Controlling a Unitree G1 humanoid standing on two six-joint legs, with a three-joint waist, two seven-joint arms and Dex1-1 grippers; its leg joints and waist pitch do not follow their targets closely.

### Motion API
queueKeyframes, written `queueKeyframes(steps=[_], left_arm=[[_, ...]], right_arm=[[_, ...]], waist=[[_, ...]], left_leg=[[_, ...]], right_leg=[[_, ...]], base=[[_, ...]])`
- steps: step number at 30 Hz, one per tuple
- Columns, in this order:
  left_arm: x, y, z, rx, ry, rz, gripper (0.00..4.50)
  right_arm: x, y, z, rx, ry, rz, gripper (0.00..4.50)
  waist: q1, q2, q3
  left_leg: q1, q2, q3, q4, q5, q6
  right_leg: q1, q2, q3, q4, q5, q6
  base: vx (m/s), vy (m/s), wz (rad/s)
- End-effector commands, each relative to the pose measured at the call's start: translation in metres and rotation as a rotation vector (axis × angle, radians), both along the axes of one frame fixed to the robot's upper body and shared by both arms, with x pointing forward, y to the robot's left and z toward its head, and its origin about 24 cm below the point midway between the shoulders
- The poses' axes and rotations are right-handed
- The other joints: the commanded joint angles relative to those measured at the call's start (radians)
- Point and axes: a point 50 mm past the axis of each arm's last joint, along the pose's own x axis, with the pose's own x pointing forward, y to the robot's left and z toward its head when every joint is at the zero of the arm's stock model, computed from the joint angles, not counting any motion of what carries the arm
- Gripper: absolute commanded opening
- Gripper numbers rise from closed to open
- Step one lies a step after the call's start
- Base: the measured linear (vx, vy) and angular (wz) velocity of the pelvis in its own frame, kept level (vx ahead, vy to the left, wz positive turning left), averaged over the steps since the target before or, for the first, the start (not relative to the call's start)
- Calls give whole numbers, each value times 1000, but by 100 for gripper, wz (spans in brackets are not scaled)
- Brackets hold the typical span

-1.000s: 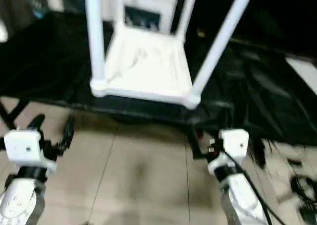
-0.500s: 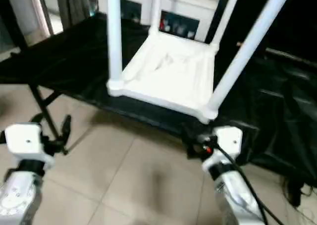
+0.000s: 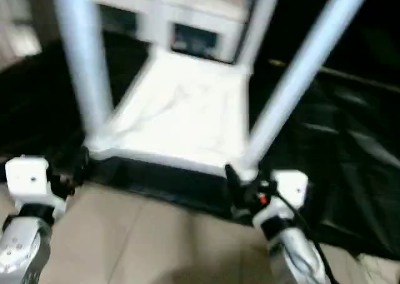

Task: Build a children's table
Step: Rotate leg to tighten, then flip table

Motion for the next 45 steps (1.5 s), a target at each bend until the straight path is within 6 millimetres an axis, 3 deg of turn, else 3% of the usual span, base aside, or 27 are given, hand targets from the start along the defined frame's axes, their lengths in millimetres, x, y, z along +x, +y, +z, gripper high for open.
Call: queueKeyframes(steps=[1,2,3,4,5,6,7,8,9,10,11,12,14,15,16,18,19,20,21,22,24,26,29,33,37,43,45], left_arm=[[2,-9,2,-14,-13,-51,366],[3,-9,3,-9,-16,-57,366],[3,-10,3,-6,-14,-65,366],[4,-10,3,-4,-10,-69,366],[4,-11,3,-4,-8,-72,366],[5,-12,3,-5,-9,-73,366],[5,-12,2,-12,-7,-57,366],[5,-12,2,-12,-7,-57,366],[6,-12,3,-8,-17,-42,366],[6,-12,4,-5,-26,-25,366],[5,-12,4,0,-26,-22,366],[5,-13,3,9,-24,-16,366],[3,-14,3,8,-30,-18,366],[2,-14,3,-33,-34,4,366],[1,-13,3,-32,-39,16,366],[-2,-13,5,-20,-65,18,366],[-3,-13,5,-20,-72,18,366],[-4,-13,6,-26,-79,19,366],[-5,-13,7,-37,-91,15,366],[-10,-13,9,-39,-122,-2,366],[-22,-12,8,-65,-142,-52,366],[-29,-5,4,-115,-139,-11,366],[-37,5,4,-149,-170,74,366],[-43,15,8,-81,-234,133,400],[-42,20,0,-64,-166,159,432],[-24,31,-13,-106,-59,145,446],[-15,41,-19,-103,-9,192,446]], right_arm=[[-2,-8,2,-6,-9,-41,450],[-3,-8,1,-4,-9,-47,450],[-4,-8,1,0,-8,-51,450],[-5,-8,1,3,-6,-53,450],[-5,-7,1,6,-5,-54,450],[-5,-7,1,7,-5,-54,450],[-5,-7,2,-1,-9,-47,450],[-5,-7,2,-1,-9,-47,450],[-4,-8,3,-15,-9,-39,450],[-4,-8,3,-24,-9,-35,450],[-4,-8,3,-25,-9,-34,450],[-3,-8,3,-27,-8,-30,450],[-3,-9,3,-30,-8,-26,450],[-3,-9,3,-31,-10,-26,450],[-3,-10,4,-35,-16,-30,450],[-1,-13,4,-46,-24,-40,450],[-1,-14,3,-49,-24,-40,450],[-1,-15,3,-57,-25,-38,450],[0,-16,4,-66,-28,-36,450],[0,-19,4,-73,-31,-29,450],[-1,-24,6,-105,-47,15,450],[-5,-25,7,-112,-49,107,450],[-11,-26,8,-102,-29,240,450],[-21,-20,12,-35,31,456,450],[-15,-15,10,-32,23,479,450],[-4,0,8,37,10,553,450],[-1,5,8,57,11,588,450]], waist=[[41,-62,-52],[75,-28,-31],[76,-29,-39],[70,-32,-42],[52,-40,-33],[44,-53,-35],[42,-22,-47],[43,-2,-51],[29,32,-44],[21,76,-29],[-3,88,-5],[-25,116,-23],[-47,139,-18],[-67,123,-21],[-77,118,-31],[-70,106,-41],[-62,83,-37],[-55,67,-37],[-21,50,-38],[-7,29,-15],[5,30,-6],[-4,43,11],[-5,67,9],[4,51,14],[3,53,10],[13,53,12],[18,57,12]], left_leg=[[-51,-33,-4,29,-189,2],[-70,-49,-54,96,-180,38],[-137,-49,-144,154,-58,28],[-164,-64,-171,176,25,14],[-162,-91,-194,199,141,3],[-178,-90,-217,165,267,47],[-160,-93,-218,125,359,37],[-158,-78,-232,106,348,37],[-169,-39,-247,43,335,46],[-159,14,-265,-35,203,46],[-194,39,-274,-108,50,64],[-160,110,-325,-139,-250,91],[-145,104,-361,-146,-363,-35],[-131,126,-388,-147,-229,-47],[-123,122,-397,-134,-4,2],[-119,99,-384,-111,273,102],[-147,67,-354,-102,287,142],[-178,41,-320,-86,223,125],[-222,7,-244,-51,119,86],[-191,18,-221,-48,-20,19],[-188,35,-195,-58,-80,-13],[-168,54,-193,-74,-294,-47],[-159,80,-214,-106,-573,-96],[-168,86,-207,-118,-522,-84],[-170,86,-209,-124,-516,-107],[-140,83,-201,-110,-548,-116],[-145,86,-200,-116,-536,-116]], right_leg=[[116,-84,213,-132,-43,-48],[125,-177,306,-201,-229,-50],[179,-197,381,-168,-131,-148],[187,-165,376,-140,44,-154],[143,-120,346,-133,469,-110],[128,-132,246,-101,967,-82],[85,-119,169,-112,1178,-55],[71,-134,166,-126,1104,-60],[76,-148,120,-170,728,-79],[108,-118,74,-199,194,-116],[116,-25,37,-146,-39,-102],[112,29,32,-50,-111,-65],[102,33,29,-34,12,-17],[93,36,31,-16,-41,12],[89,35,33,-5,-97,26],[91,21,53,-24,-97,38],[113,-15,82,-82,-21,39],[128,-53,103,-122,23,36],[151,-138,128,-162,110,57],[118,-146,120,-193,-214,93],[109,-124,100,-212,-632,44],[80,-104,63,-219,-786,13],[84,-81,53,-195,-651,7],[88,-93,61,-198,-533,-9],[95,-91,57,-186,-470,-17],[70,-99,64,-196,-488,-22],[78,-99,61,-191,-472,-23]], base=[[247,-70,-68],[265,-35,-70],[265,-35,-70],[235,36,-74],[181,74,-62],[181,74,-62],[21,65,-39],[-78,114,-39],[-78,114,-39],[14,260,-53],[65,271,-32],[65,271,-32],[8,181,-7],[-7,160,-7],[-25,96,-19],[-63,15,-24],[-94,-65,-21],[-133,-120,-20],[-133,-120,-20],[-162,-108,-22],[-138,-41,-27],[-114,13,-22],[-50,17,-9],[0,0,0],[0,0,0],[0,0,0],[0,0,0]])
